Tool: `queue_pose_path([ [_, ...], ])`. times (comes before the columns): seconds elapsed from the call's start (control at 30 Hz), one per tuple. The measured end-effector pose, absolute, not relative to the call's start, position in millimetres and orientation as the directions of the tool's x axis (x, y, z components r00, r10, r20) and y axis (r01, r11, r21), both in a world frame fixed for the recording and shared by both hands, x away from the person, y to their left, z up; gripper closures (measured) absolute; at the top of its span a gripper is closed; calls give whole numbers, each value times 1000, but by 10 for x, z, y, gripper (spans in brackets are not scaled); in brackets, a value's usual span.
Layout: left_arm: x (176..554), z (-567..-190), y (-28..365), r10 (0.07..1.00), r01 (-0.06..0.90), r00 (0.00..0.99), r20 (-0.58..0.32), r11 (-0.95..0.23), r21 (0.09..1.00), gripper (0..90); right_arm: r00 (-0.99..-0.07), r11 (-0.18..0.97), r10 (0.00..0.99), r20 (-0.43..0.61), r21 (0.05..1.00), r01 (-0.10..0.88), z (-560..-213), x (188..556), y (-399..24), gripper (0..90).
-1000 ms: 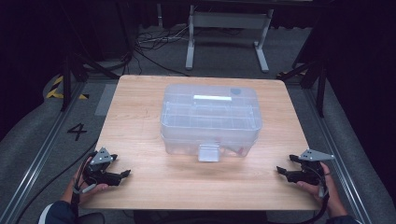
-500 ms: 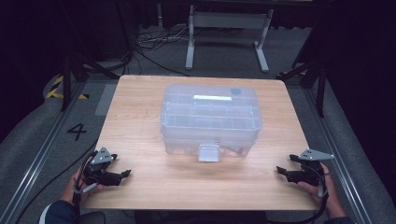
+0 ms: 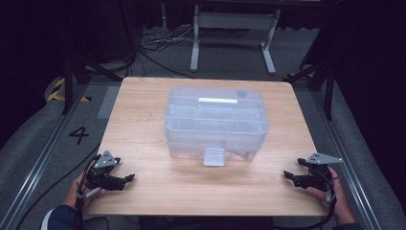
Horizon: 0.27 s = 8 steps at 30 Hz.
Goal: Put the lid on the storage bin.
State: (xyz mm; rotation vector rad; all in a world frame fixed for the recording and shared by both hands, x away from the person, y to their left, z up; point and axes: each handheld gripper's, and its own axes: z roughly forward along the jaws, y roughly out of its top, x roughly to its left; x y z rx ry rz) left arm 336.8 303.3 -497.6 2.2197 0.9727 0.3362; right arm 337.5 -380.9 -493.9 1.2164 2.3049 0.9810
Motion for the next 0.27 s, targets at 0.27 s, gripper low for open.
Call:
queue_pose_path([
  [0.27,3386,-4975,3025,735,558,677,-39,-478,678,141,-563,388,826,9,716,581,-4940,3376,-3808,155],
])
